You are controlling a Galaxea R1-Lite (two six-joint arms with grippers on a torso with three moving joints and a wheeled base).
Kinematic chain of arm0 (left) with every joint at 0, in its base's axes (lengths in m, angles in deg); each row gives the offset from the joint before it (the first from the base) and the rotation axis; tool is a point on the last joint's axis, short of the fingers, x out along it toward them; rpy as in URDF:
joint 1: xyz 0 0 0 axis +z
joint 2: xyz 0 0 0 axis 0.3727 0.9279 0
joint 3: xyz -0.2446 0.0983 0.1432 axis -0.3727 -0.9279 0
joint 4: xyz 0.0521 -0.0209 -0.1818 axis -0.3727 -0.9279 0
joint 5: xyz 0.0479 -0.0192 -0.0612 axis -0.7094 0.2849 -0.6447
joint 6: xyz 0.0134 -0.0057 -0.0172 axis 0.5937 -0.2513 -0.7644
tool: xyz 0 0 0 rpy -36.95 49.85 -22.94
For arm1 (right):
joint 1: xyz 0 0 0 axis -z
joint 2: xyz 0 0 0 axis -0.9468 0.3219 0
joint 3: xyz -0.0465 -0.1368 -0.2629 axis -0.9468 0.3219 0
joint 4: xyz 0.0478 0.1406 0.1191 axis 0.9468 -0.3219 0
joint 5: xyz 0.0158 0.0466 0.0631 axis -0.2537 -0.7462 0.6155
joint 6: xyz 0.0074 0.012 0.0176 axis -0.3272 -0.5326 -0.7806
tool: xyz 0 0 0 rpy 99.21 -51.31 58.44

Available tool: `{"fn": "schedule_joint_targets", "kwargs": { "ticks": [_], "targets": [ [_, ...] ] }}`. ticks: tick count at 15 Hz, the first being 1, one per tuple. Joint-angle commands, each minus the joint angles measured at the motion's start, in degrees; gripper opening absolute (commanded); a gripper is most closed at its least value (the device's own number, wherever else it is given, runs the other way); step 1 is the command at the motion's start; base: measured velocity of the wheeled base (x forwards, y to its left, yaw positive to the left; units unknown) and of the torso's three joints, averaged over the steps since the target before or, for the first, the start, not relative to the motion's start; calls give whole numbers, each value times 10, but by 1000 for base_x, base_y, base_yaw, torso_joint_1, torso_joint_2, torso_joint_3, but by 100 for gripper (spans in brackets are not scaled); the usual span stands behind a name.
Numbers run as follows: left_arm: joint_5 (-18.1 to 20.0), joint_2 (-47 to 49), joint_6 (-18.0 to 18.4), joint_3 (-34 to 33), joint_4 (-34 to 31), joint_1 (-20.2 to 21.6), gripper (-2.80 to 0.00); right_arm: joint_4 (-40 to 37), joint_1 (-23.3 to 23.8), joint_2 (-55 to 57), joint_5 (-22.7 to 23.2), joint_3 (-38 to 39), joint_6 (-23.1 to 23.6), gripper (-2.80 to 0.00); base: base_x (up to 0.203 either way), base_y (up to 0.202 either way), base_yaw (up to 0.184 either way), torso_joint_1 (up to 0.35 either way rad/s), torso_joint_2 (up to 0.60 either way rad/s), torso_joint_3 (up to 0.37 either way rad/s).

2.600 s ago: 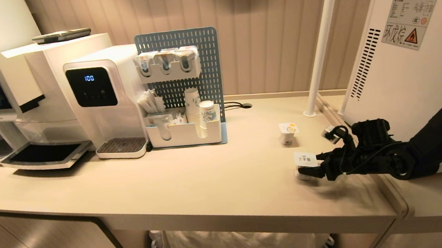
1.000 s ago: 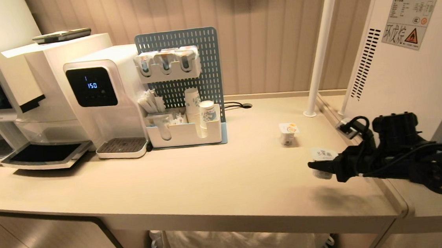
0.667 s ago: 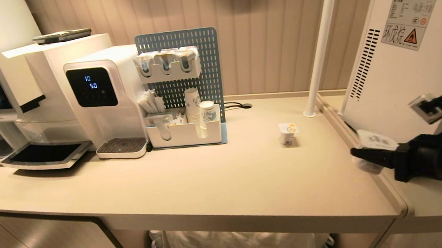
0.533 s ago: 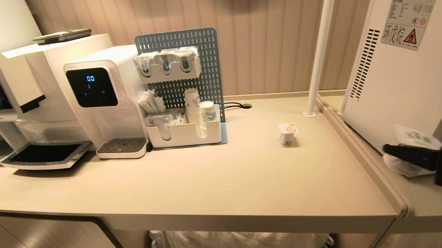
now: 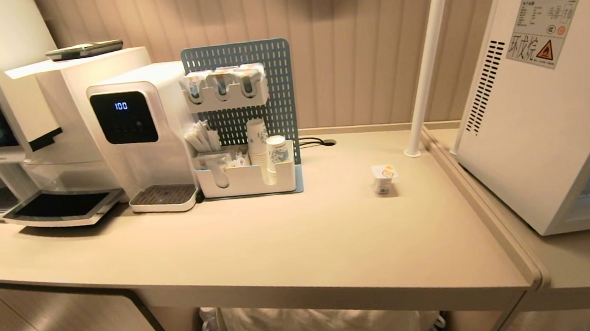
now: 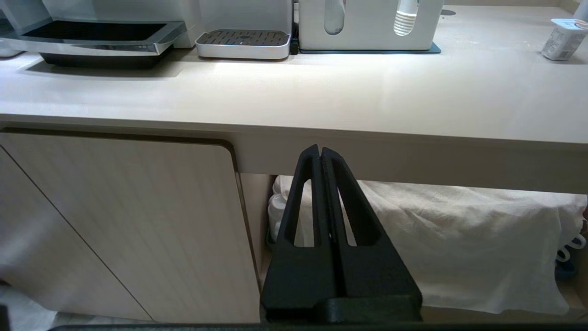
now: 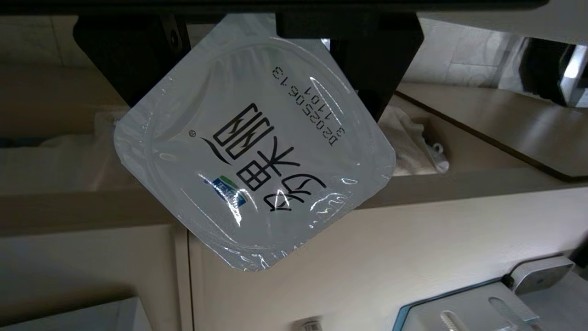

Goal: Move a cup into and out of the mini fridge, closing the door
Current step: Put the yoghurt in the freezer

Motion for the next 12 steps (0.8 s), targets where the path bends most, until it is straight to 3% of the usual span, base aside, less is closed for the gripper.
{"fn": "schedule_joint_targets", "kwargs": {
  "ticks": [1, 3, 4, 8, 12],
  "targets": [
    [0, 2, -1, 0, 2, 1, -280, 115, 2, -151, -8, 119, 16, -280, 0, 0, 0, 0, 0, 0],
    [0, 2, -1, 0, 2, 1, -280, 274, 2, -161, -20, 248, 49, -280, 0, 0, 0, 0, 0, 0],
    [0, 1, -1, 0, 2, 1, -280, 319, 2, -161, -28, 291, 74, -280, 0, 0, 0, 0, 0, 0],
    [0, 1, -1, 0, 2, 1, -280, 255, 2, -161, -59, 287, 147, -280, 0, 0, 0, 0, 0, 0],
    [0, 1, 0, 0, 2, 1, -280, 254, 2, -160, -59, 286, 146, -280, 0, 0, 0, 0, 0, 0]
  ]
}}
